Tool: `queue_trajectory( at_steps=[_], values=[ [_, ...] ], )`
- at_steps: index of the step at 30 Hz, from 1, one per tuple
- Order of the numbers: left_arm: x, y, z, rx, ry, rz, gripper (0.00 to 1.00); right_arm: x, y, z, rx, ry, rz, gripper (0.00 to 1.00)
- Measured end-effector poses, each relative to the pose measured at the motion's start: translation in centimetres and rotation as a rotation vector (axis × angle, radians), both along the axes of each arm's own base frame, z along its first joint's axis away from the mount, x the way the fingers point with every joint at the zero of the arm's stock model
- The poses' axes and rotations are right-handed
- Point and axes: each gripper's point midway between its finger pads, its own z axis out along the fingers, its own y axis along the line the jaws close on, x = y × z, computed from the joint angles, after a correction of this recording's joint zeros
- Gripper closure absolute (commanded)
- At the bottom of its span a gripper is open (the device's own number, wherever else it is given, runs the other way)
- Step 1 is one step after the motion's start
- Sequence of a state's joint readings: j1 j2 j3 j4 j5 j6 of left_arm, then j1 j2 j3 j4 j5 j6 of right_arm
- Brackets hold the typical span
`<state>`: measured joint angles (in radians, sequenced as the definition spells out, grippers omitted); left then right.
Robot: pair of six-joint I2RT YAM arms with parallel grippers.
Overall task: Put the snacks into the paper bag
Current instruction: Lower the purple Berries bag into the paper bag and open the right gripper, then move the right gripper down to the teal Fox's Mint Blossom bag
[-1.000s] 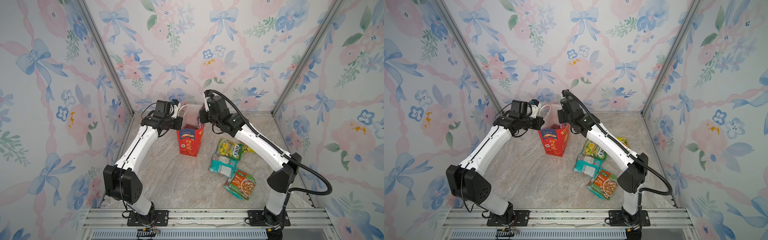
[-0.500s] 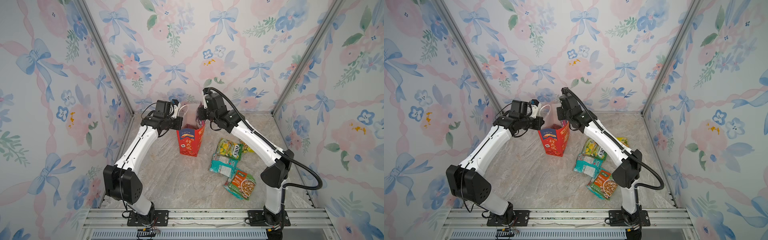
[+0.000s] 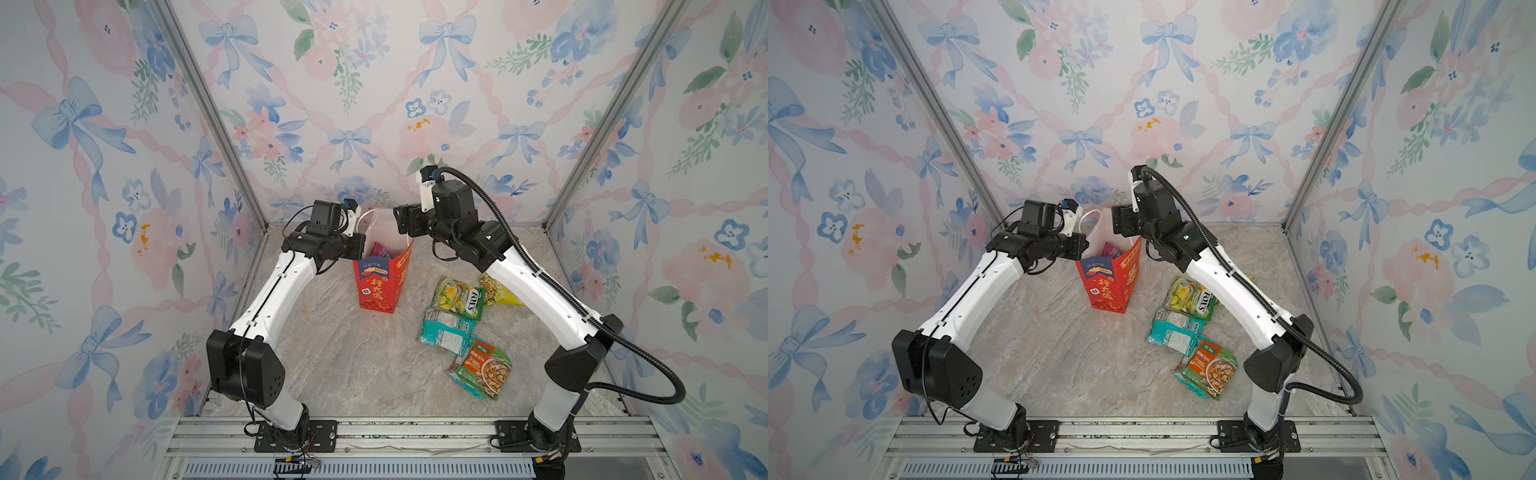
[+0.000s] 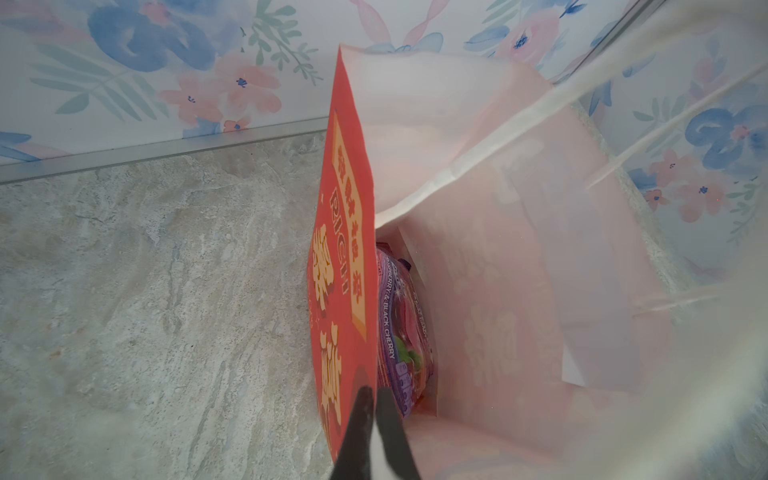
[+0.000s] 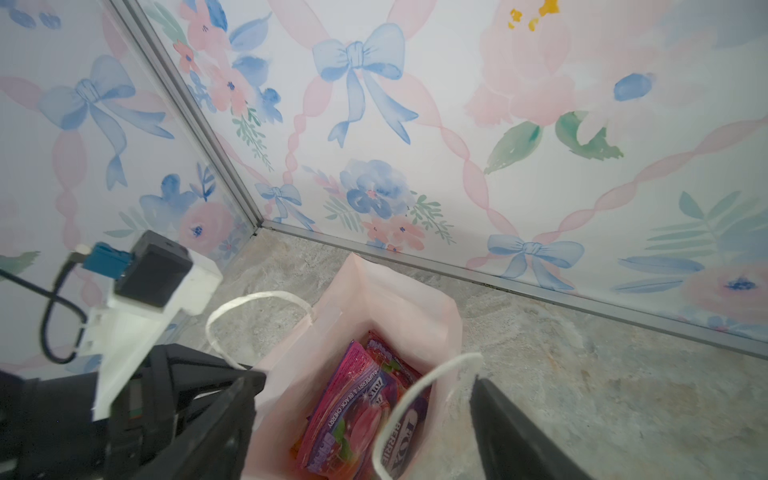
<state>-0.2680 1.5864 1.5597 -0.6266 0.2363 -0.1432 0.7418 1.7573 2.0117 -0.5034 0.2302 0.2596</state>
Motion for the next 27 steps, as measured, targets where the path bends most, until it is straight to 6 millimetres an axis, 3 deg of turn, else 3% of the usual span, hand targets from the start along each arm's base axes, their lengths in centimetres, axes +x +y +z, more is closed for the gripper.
queue_trajectory(
  at_steps=[4, 7, 10, 20, 27],
  values=[
    [0.0, 0.0, 0.0, 0.001, 0.000, 0.001, 1.00, -2.3, -2.1, 1.1, 0.026, -0.016, -0.002, 0.04],
    [0.0, 0.1, 0.0, 0.002, -0.001, 0.003, 1.00, -4.0, -3.8, 0.0, 0.024, 0.004, -0.016, 0.00],
    [0.0, 0.1, 0.0, 0.002, -0.001, 0.003, 1.00, -5.4, -5.6, -3.0, -0.004, 0.054, -0.045, 0.03],
    [0.1, 0.2, 0.0, 0.007, -0.002, 0.009, 1.00, -11.3, -13.2, -17.7, -0.107, 0.360, -0.223, 0.03],
    [0.1, 0.2, 0.0, 0.008, -0.002, 0.009, 1.00, -13.6, -17.2, -24.2, -0.035, 0.525, -0.346, 0.00]
  ],
)
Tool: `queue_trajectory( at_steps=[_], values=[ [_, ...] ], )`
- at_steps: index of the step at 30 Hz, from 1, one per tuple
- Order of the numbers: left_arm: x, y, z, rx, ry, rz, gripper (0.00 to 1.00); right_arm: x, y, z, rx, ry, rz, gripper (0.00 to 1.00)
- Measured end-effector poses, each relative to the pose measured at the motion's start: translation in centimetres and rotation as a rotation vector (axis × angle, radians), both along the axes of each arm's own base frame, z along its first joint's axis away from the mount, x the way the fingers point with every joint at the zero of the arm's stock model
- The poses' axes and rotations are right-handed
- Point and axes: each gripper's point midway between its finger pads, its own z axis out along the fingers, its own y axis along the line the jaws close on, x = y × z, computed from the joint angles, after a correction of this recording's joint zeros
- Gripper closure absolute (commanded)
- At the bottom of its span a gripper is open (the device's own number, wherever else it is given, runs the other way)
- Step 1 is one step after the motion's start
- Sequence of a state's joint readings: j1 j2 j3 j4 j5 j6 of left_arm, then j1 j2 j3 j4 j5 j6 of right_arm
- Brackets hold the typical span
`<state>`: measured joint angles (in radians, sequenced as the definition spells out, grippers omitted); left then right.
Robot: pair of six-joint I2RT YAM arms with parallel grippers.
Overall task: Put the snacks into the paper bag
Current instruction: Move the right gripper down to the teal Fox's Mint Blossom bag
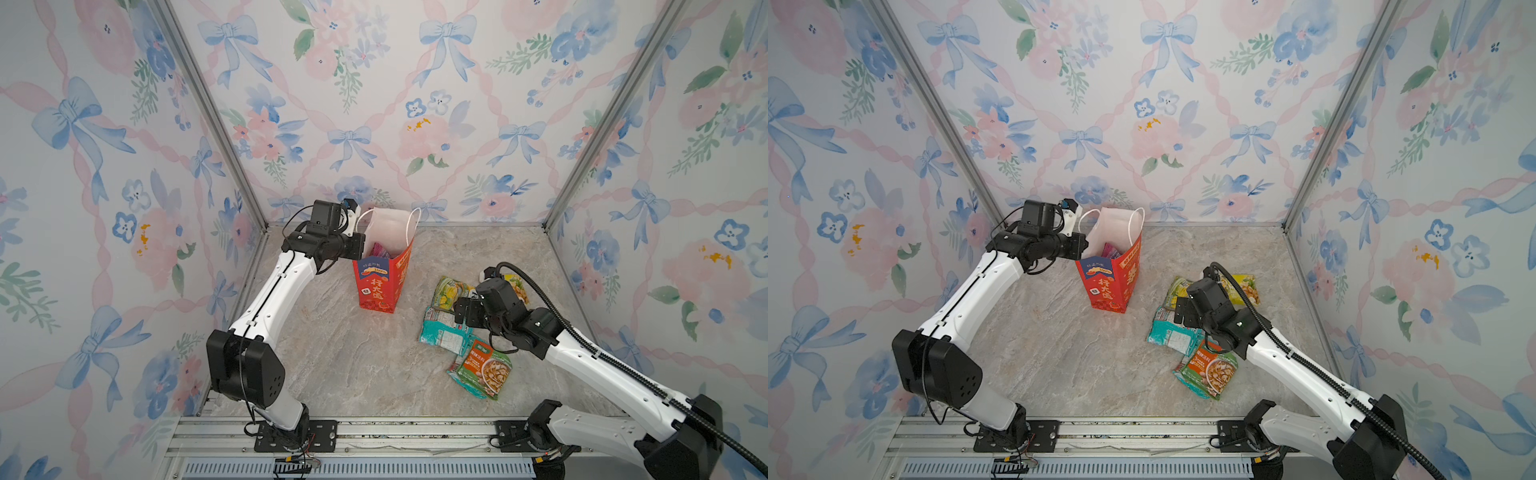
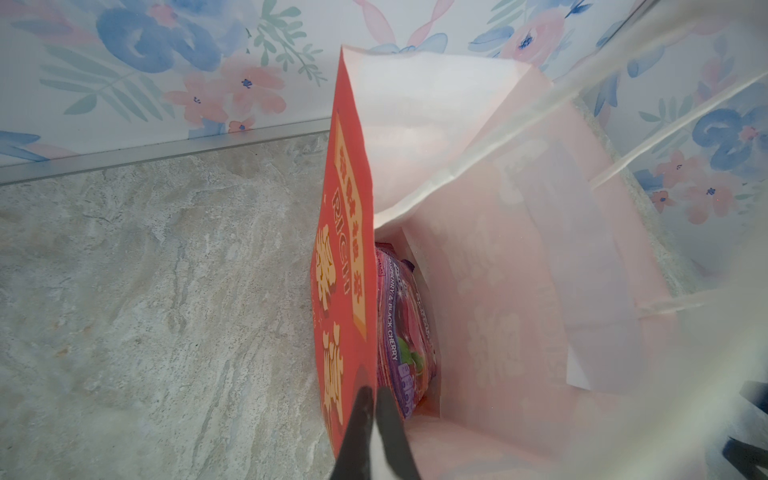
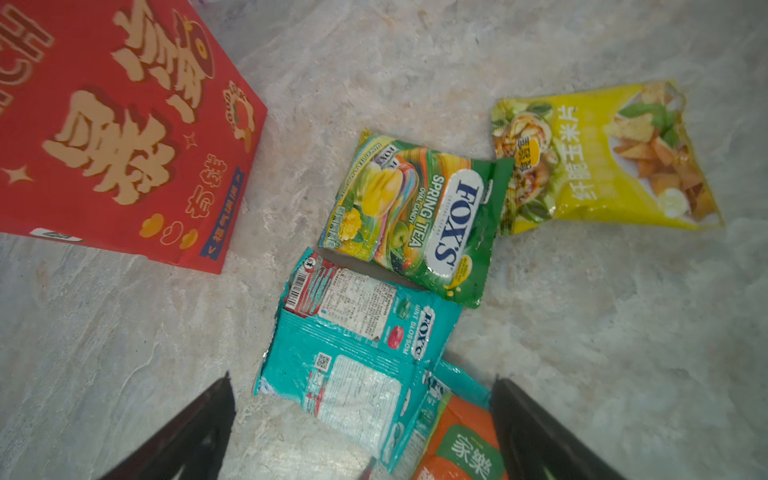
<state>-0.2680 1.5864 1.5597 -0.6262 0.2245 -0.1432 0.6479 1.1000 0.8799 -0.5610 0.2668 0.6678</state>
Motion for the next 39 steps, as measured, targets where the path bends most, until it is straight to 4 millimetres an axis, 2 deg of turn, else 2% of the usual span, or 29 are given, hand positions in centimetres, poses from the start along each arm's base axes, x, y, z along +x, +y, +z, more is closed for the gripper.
queue_trajectory(
  at_steps=[6, 13, 21, 24, 32, 39],
  values=[
    [0.0, 0.0, 0.0, 0.002, -0.001, 0.002, 1.00, -0.3, -2.1, -4.6, 0.090, 0.117, -0.097, 0.06],
    [0.0, 0.1, 0.0, 0.002, -0.001, 0.003, 1.00, 0.0, -2.7, -7.6, 0.167, 0.197, -0.143, 0.18],
    [0.0, 0.1, 0.0, 0.002, -0.001, 0.003, 1.00, 0.9, -2.9, -10.6, 0.160, 0.274, -0.142, 0.34],
    [0.0, 0.1, 0.0, 0.002, -0.001, 0.003, 1.00, 1.1, -2.9, -11.7, 0.148, 0.300, -0.136, 0.36],
    [0.0, 0.1, 0.0, 0.003, 0.000, 0.003, 1.00, 1.5, -2.3, -13.9, 0.136, 0.357, -0.107, 0.44],
    [0.0, 0.1, 0.0, 0.003, -0.001, 0.003, 1.00, 2.3, -1.0, -14.1, 0.180, 0.361, -0.074, 0.54]
  ],
)
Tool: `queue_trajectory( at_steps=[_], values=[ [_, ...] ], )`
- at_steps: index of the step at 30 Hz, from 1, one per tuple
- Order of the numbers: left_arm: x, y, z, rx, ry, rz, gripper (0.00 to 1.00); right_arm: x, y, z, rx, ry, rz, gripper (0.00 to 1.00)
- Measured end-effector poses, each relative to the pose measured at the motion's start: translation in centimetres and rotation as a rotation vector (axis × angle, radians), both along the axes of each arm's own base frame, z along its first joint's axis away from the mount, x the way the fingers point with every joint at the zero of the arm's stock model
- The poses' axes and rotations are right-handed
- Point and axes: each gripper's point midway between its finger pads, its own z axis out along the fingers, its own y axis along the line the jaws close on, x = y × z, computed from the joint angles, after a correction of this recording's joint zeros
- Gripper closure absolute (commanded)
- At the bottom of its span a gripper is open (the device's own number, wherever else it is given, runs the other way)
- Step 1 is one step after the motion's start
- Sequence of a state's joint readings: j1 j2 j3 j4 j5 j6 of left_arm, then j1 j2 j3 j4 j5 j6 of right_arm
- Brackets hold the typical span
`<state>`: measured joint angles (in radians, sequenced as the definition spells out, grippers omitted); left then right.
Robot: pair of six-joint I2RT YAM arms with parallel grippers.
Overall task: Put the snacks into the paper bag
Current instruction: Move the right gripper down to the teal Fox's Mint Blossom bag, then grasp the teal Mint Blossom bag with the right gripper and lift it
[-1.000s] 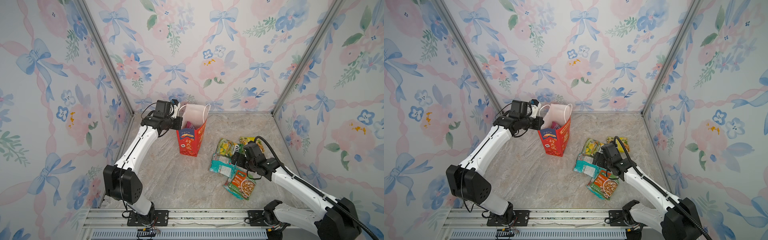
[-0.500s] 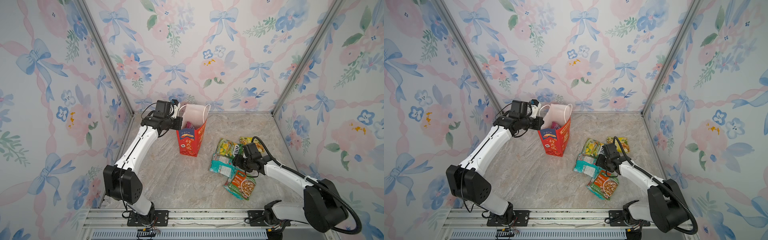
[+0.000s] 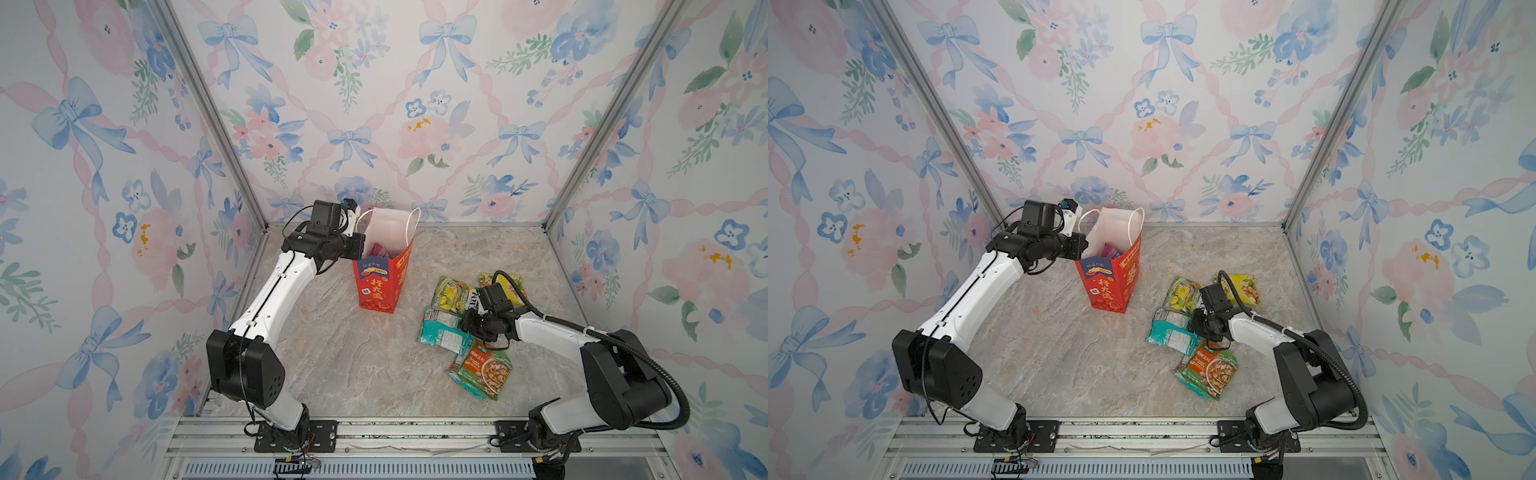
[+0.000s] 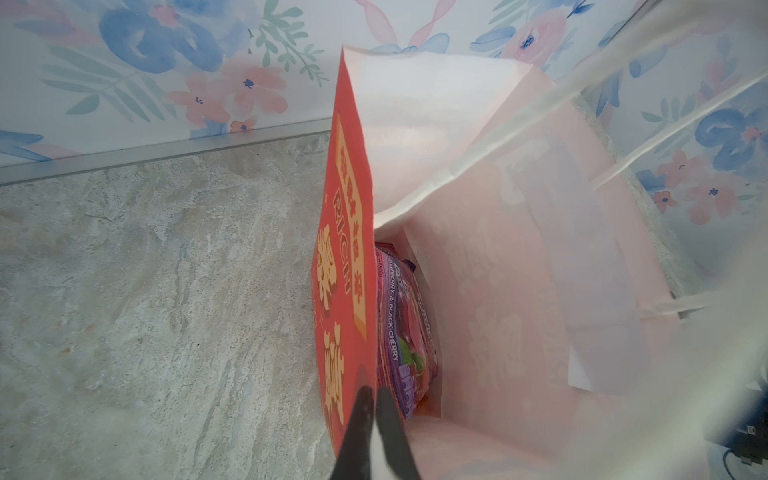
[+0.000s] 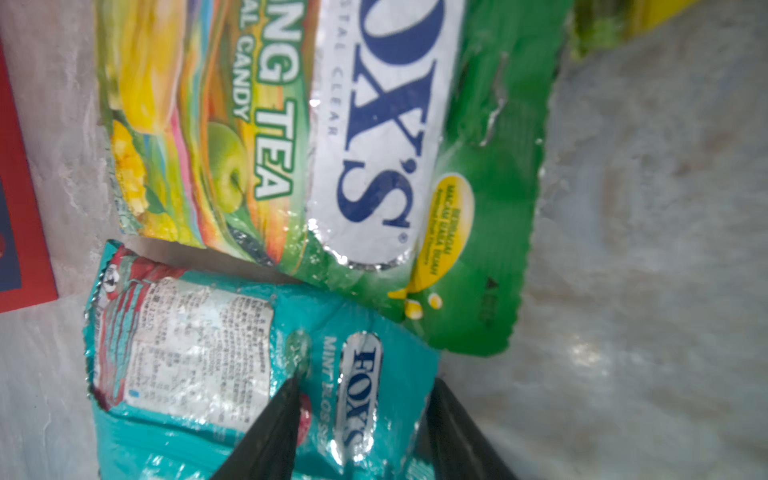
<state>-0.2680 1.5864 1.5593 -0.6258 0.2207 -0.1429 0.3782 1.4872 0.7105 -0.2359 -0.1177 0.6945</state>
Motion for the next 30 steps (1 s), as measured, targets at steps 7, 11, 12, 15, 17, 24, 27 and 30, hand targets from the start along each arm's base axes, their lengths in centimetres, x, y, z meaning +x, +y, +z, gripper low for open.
queue_trajectory(
  at_steps=[7, 11, 12, 15, 17, 24, 27, 30],
  values=[
    [0.0, 0.0, 0.0, 0.000, 0.000, 0.000, 1.00, 0.4, 0.9, 0.3, 0.047, -0.015, 0.013, 0.79],
    [0.0, 0.0, 0.0, 0.000, 0.000, 0.000, 1.00, 0.6, 1.3, 0.5, 0.068, -0.016, 0.015, 0.91],
    [0.0, 0.0, 0.0, 0.000, 0.000, 0.001, 1.00, 0.6, 1.4, 0.5, 0.071, -0.016, 0.015, 0.94],
    [0.0, 0.0, 0.0, 0.000, 0.000, 0.001, 1.00, 0.8, 1.7, 0.8, 0.081, -0.020, 0.017, 1.00],
    [0.0, 0.0, 0.0, 0.000, 0.000, 0.000, 1.00, 1.0, 2.0, 1.2, 0.087, -0.028, 0.024, 1.00],
    [0.0, 0.0, 0.0, 0.000, 0.000, 0.000, 1.00, 1.4, 4.0, 3.4, 0.105, -0.068, 0.072, 1.00],
    [0.0, 0.0, 0.0, 0.002, -0.001, 0.002, 1.00, 1.4, 5.3, 5.6, 0.123, -0.115, 0.105, 1.00],
    [0.0, 0.1, 0.0, 0.002, -0.001, 0.003, 1.00, 1.5, 6.6, 8.3, 0.147, -0.173, 0.137, 1.00]
  ],
)
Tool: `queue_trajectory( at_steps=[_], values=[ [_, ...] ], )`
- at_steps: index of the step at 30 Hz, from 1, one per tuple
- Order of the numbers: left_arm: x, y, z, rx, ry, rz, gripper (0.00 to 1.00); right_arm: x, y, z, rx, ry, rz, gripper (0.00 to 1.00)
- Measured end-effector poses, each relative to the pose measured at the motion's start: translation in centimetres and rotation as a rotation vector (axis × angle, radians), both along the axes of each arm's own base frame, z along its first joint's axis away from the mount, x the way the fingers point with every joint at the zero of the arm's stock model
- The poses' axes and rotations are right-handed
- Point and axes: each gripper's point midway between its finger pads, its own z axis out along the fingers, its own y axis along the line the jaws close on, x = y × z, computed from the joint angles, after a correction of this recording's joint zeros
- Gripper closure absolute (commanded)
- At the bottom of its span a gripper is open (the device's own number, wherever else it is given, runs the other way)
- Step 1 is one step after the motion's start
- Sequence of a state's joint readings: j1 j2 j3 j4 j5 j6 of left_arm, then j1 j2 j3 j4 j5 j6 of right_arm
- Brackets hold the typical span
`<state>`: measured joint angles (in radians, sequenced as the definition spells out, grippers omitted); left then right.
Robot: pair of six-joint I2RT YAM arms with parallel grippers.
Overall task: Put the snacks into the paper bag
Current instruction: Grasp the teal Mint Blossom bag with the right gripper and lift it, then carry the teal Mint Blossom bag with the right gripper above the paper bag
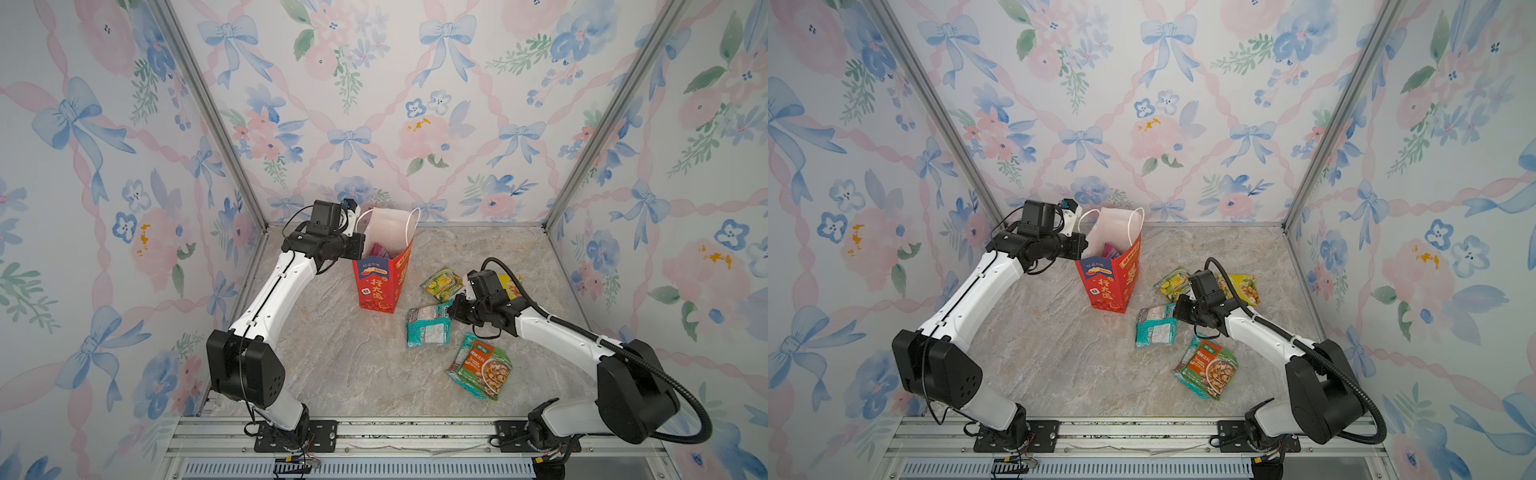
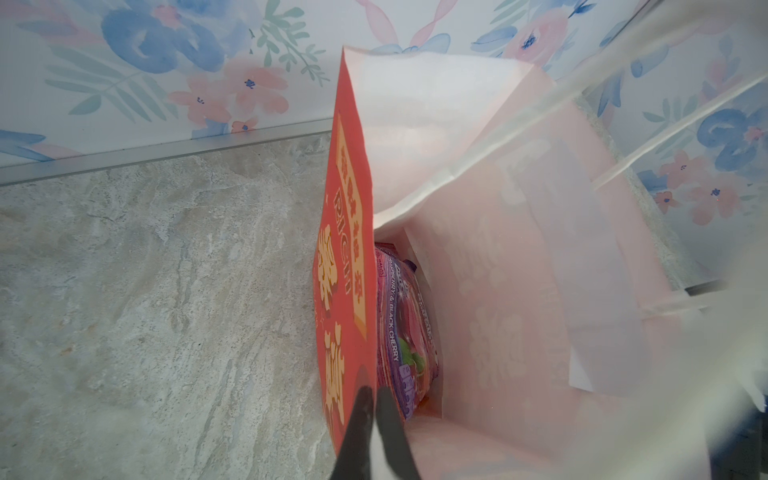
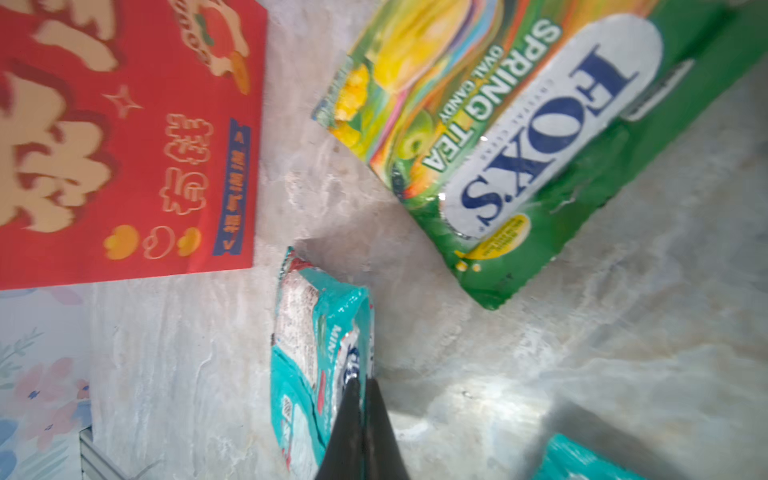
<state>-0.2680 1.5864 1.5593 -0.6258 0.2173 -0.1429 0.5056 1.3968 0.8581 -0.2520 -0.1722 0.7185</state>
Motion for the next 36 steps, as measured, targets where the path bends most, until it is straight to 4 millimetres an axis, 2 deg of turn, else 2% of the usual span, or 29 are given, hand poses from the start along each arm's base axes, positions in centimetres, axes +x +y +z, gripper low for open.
queue_trajectory(
  at_steps=[9, 19, 23, 27, 29, 32, 36],
  values=[
    [0.0, 0.0, 0.0, 0.000, 0.000, 0.000, 1.00, -0.5, 2.1, 6.6, 0.042, -0.115, 0.041, 1.00],
    [0.0, 0.0, 0.0, 0.000, 0.000, -0.001, 1.00, 0.9, 2.5, 13.6, 0.067, -0.245, 0.032, 1.00],
    [0.0, 0.0, 0.0, 0.000, 0.000, -0.001, 1.00, 1.2, 2.8, 17.4, 0.083, -0.309, 0.049, 1.00],
    [0.0, 0.0, 0.0, 0.000, 0.000, 0.000, 1.00, 1.6, 4.0, 22.9, 0.114, -0.428, 0.090, 1.00],
    [0.0, 0.0, 0.0, 0.000, 0.000, -0.001, 1.00, 1.5, 4.7, 25.0, 0.125, -0.473, 0.112, 1.00],
    [0.0, 0.0, 0.0, -0.001, 0.000, 0.000, 1.00, 1.1, 6.0, 27.3, 0.132, -0.523, 0.154, 1.00],
    [0.0, 0.0, 0.0, 0.000, 0.000, -0.001, 1.00, 0.4, 7.9, 29.1, 0.139, -0.553, 0.213, 1.00]
  ],
)
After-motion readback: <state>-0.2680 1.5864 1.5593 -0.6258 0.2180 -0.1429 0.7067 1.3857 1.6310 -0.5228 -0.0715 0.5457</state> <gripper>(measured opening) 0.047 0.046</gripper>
